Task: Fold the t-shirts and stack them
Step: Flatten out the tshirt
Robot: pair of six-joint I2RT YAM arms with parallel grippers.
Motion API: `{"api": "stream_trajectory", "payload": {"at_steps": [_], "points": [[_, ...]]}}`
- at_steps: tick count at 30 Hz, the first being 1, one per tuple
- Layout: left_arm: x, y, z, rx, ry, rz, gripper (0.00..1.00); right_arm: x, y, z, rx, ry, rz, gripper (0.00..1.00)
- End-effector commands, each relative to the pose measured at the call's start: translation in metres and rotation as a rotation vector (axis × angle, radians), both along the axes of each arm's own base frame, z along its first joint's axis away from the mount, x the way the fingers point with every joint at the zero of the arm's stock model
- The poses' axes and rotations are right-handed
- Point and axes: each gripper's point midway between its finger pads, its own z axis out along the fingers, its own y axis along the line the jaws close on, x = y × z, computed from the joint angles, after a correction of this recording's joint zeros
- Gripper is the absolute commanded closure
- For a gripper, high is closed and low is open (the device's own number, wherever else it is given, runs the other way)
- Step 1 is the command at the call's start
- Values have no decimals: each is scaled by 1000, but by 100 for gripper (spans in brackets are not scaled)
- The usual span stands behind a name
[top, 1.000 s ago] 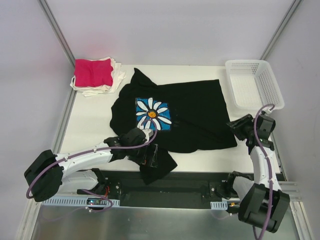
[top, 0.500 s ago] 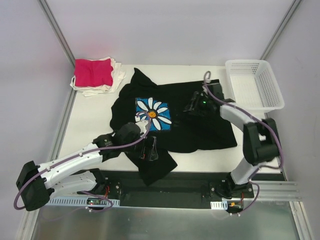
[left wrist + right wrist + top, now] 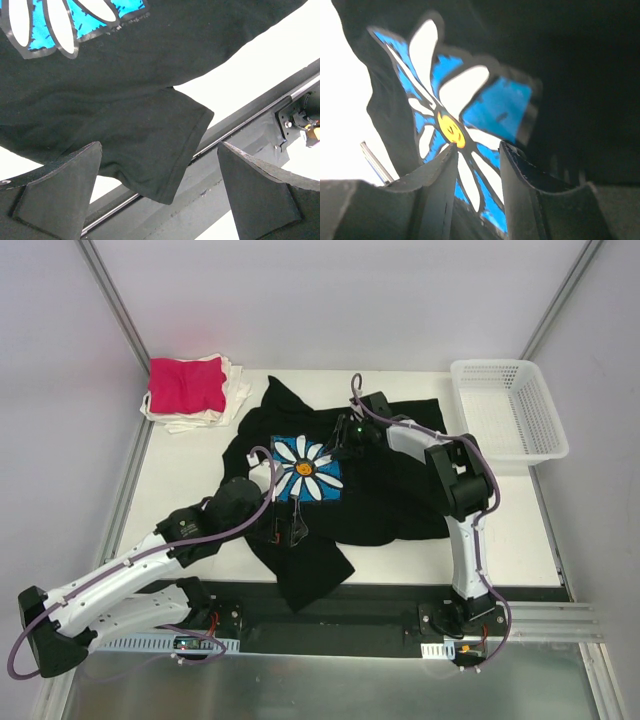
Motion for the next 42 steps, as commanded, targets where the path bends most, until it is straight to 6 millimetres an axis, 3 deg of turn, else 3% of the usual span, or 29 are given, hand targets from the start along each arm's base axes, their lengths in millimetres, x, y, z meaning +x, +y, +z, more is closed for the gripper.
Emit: {"api": "stream_trajectory", "payload": {"at_steps": [1,5,14,22,26,28,29,30,36,40,42], "points": [[8,7,20,3,-60,40,1,32,14,21,75,-32,1,60],[8,12,26,-8,-69,69,1,45,14,3,82,6,-26,60],[12,23,43,-5,-97,121,1,71,4,-5,113,16,-96,61],[16,30,50,16,-129,147,1,98,-21,-16,122,40,-189,62],[18,31,52,24,-137,152,1,120,-29,-8,142,21,-223,62],[19,30,53,26,-139,148,1,129,-36,-13,140,30,-241,62],[19,30,56,23,-142,144,1,140,-36,-3,148,6,-248,62],[19,30,56,25,-142,143,1,145,-42,-10,141,22,-265,61],[18,35,61,29,-163,146,1,180,-67,-10,143,16,-348,60],[17,39,64,17,-175,156,1,193,-88,-11,145,10,-401,59],[17,40,64,19,-178,156,1,194,-90,2,181,2,-395,59]]}}
